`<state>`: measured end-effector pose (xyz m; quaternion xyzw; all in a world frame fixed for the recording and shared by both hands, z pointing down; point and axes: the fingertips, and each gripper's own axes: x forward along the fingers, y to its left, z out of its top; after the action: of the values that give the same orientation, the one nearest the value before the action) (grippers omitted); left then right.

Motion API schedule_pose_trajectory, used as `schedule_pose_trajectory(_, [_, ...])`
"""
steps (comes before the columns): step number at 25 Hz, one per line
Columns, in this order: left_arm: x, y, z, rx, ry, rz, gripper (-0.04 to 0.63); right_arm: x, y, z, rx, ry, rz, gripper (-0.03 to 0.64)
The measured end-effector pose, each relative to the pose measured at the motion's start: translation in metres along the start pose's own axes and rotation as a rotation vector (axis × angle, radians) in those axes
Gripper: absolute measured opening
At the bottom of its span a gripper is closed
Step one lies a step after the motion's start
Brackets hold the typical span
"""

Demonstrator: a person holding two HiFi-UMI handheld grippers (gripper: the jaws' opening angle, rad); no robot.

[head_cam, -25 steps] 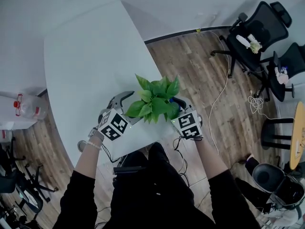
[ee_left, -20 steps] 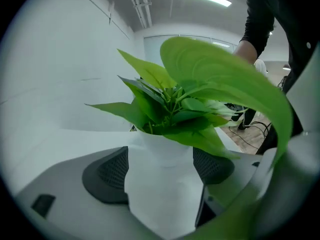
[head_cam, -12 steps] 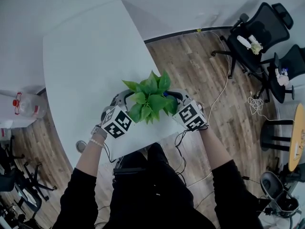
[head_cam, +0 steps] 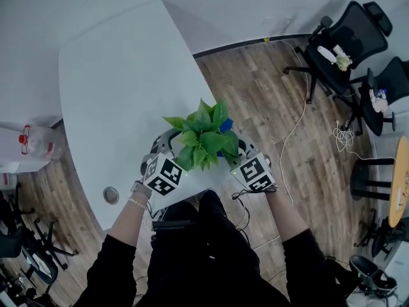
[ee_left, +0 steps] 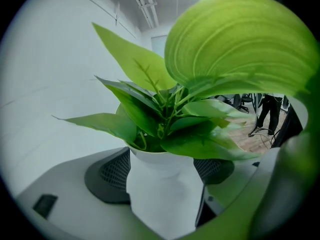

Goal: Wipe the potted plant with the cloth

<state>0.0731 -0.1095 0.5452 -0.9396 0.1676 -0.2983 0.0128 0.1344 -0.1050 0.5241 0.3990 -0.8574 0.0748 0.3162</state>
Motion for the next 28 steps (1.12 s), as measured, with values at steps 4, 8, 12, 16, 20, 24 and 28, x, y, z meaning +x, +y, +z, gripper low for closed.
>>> schedule_pose_trajectory(4, [-0.002,-0.003,-0.002,-0.03,0.009,0.031,0.397,-0.008,0.026,-0.009,0.028,0.007,-0.023,0.086])
schedule_pose_trajectory(8, [-0.004,-0.005,-0.004,-0.052,0.024,0.047,0.396,-0.01,0.051,-0.012,0.039,0.016,-0.038,0.086])
schedule_pose_trajectory(12, [-0.005,-0.007,-0.005,-0.065,0.042,0.063,0.396,-0.007,0.074,-0.008,0.046,0.018,-0.027,0.086])
schedule_pose_trajectory(16, [-0.007,-0.012,-0.005,-0.075,0.054,0.062,0.396,-0.008,0.087,-0.006,0.086,0.015,-0.026,0.086])
schedule_pose_trajectory(20, [-0.009,-0.02,-0.006,-0.075,0.058,0.06,0.396,-0.017,0.099,-0.007,0.109,0.009,-0.008,0.086])
schedule_pose_trajectory(24, [-0.011,-0.023,-0.008,-0.077,0.056,0.06,0.396,-0.02,0.111,-0.01,0.095,0.011,0.016,0.086])
schedule_pose_trajectory(28, [-0.011,-0.024,-0.008,-0.08,0.055,0.061,0.396,-0.022,0.103,-0.019,0.088,0.044,0.008,0.086])
